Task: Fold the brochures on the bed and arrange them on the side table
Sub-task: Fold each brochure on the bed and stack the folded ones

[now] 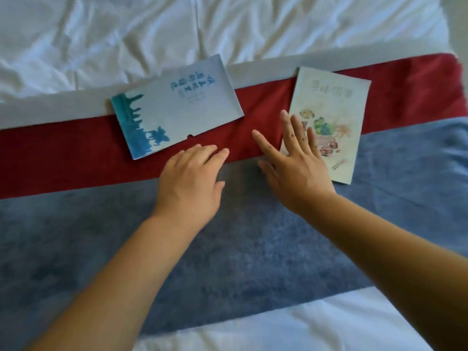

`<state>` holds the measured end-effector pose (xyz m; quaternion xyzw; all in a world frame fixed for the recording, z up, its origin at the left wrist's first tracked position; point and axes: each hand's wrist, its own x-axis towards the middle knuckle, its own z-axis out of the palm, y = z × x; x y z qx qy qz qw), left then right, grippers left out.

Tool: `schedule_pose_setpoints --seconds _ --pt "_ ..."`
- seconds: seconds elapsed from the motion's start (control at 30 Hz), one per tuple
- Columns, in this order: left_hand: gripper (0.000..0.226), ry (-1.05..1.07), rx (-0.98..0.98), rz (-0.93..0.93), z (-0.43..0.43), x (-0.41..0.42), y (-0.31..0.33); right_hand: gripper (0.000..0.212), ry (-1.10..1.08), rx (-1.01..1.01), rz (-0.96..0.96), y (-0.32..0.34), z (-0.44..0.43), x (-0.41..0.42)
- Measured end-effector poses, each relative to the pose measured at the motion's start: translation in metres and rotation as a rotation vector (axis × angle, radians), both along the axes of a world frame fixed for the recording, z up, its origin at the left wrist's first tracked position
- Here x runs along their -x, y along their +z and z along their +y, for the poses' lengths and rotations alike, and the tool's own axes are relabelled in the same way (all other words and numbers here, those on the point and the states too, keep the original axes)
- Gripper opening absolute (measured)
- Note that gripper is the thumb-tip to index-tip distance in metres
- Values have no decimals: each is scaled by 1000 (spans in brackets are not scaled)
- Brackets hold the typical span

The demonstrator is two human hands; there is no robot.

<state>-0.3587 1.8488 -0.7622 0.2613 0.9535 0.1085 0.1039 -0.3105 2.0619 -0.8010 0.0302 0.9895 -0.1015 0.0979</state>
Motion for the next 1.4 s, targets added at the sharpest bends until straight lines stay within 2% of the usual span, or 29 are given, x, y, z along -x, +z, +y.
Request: schedule_pose_setpoints --seconds 0.17,0.33,0.47,0.53,0.6,0.67,0.73,0.87,1.13,1.4 --pt "68 -79 52 44 48 26 -2 72 -169 15 -90 -5 41 -12" --pt "61 -54 65 -17 67 63 -1 78 -187 34 -106 -6 53 -10" --pt "60 -44 41 11 58 100 1 81 -224 20 -82 -6 57 -5" --pt "68 -27 73 62 44 120 -1 86 -287 28 -96 -6 60 0" --pt "85 19 186 90 28 137 -3 90 -303 21 -115 -7 62 6" --pt "102 92 352 -7 11 148 -4 91 -283 4 -108 -7 59 9" --pt "111 170 416 -141 -8 150 -8 91 -252 -9 -105 -7 54 13" --pt "119 289 343 -234 -33 123 -9 91 -167 -8 -99 -7 33 25" --pt "131 602 384 -293 -83 21 -13 91 123 -27 -75 -9 -50 33" --pt "116 625 258 -233 -133 -66 -15 89 292 -50 -123 -9 -130 3"
